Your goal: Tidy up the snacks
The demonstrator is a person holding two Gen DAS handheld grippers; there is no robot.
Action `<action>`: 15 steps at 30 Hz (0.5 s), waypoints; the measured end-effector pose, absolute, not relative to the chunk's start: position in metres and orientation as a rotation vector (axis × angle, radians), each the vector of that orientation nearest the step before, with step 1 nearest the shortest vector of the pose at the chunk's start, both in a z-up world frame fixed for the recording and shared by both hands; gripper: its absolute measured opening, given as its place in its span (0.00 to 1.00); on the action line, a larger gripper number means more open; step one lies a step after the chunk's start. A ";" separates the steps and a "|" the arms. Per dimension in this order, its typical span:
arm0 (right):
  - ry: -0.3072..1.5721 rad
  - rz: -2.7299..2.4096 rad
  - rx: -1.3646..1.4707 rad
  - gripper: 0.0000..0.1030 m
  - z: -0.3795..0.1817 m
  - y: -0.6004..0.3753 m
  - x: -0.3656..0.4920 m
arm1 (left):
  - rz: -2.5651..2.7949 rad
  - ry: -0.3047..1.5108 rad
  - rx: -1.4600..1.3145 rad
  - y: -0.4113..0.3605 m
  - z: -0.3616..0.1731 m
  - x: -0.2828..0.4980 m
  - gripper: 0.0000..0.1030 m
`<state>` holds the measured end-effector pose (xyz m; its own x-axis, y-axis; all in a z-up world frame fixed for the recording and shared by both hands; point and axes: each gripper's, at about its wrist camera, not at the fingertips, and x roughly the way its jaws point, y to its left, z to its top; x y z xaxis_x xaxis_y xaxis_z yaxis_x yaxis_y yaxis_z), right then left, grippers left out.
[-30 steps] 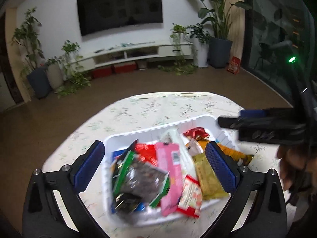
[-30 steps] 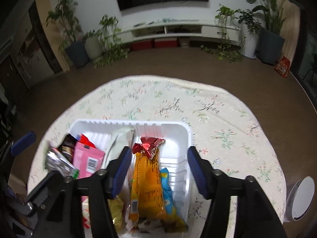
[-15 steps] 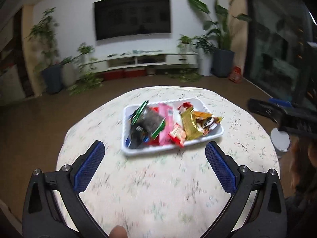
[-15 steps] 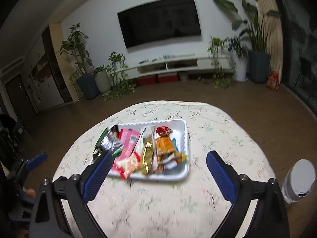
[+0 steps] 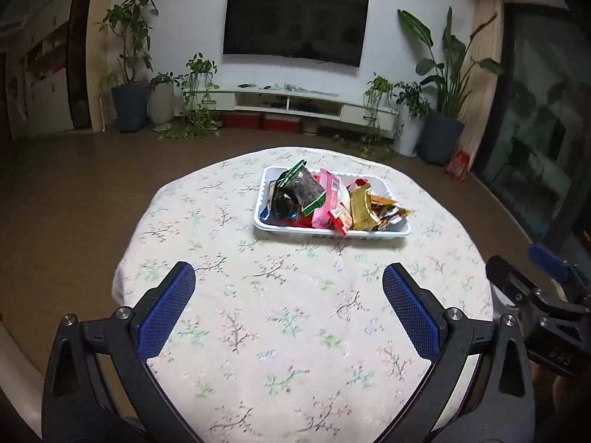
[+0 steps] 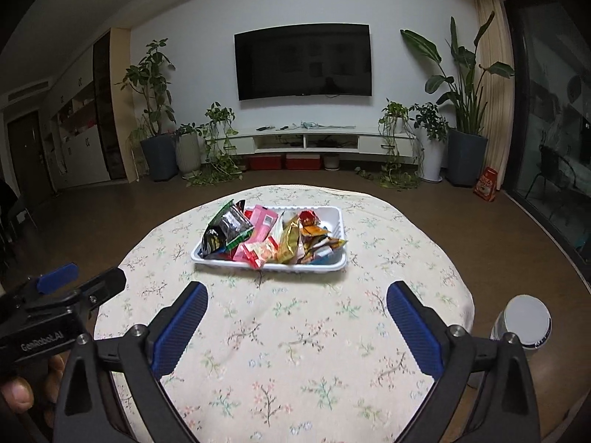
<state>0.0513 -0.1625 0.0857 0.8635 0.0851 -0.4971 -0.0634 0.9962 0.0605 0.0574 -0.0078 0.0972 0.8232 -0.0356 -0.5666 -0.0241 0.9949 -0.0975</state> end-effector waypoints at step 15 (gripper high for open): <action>0.549 -0.017 0.009 0.97 0.091 -0.166 0.031 | 0.060 0.651 -0.040 -0.020 0.093 0.044 1.00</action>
